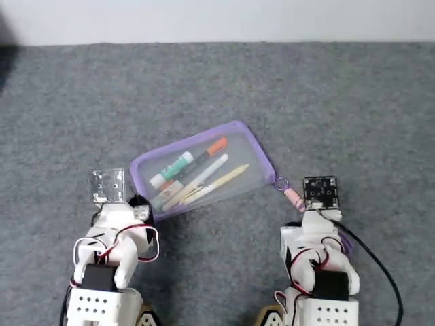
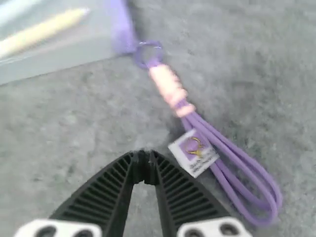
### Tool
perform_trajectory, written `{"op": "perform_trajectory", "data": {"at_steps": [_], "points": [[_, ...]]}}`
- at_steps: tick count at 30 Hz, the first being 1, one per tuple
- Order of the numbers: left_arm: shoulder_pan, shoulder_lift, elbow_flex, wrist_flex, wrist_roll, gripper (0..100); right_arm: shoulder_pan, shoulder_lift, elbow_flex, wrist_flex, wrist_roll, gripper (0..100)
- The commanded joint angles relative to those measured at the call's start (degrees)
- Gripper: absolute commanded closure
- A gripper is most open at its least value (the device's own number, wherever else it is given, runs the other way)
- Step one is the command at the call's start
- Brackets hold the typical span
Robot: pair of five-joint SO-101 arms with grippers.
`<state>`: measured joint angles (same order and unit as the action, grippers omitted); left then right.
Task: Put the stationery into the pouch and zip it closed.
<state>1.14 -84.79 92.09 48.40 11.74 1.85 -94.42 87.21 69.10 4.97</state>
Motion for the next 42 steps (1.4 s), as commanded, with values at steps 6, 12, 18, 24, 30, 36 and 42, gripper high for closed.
{"op": "perform_trajectory", "data": {"at_steps": [6, 12, 18, 24, 30, 36, 42], "points": [[0.1, -0.7, 4.1, -1.6, -0.4, 99, 1.4, -9.7, 7.7, 1.4, 1.6, 99.1], [0.0, -0.7, 4.1, -1.5, -0.2, 99, 1.6, -9.1, 9.3, 1.5, 1.6, 99.1], [-4.9, -0.7, 4.0, -1.6, -0.1, 99, 1.9, -9.2, 9.2, 5.7, 1.8, 99.1], [-7.6, -0.7, 4.0, -1.6, -0.2, 99, 2.4, -9.3, 9.2, 5.7, 1.6, 99.0], [-7.6, -0.7, 4.0, -1.6, -0.2, 99, 2.4, -9.4, 9.2, 5.8, 1.7, 99.0], [-7.6, -0.7, 4.0, -1.6, -0.2, 99, 2.3, -9.4, 9.2, 5.8, 1.7, 99.0], [-7.6, -0.7, 4.0, -1.6, -0.2, 99, 2.2, -9.4, 9.2, 5.8, 1.7, 99.0]]}}
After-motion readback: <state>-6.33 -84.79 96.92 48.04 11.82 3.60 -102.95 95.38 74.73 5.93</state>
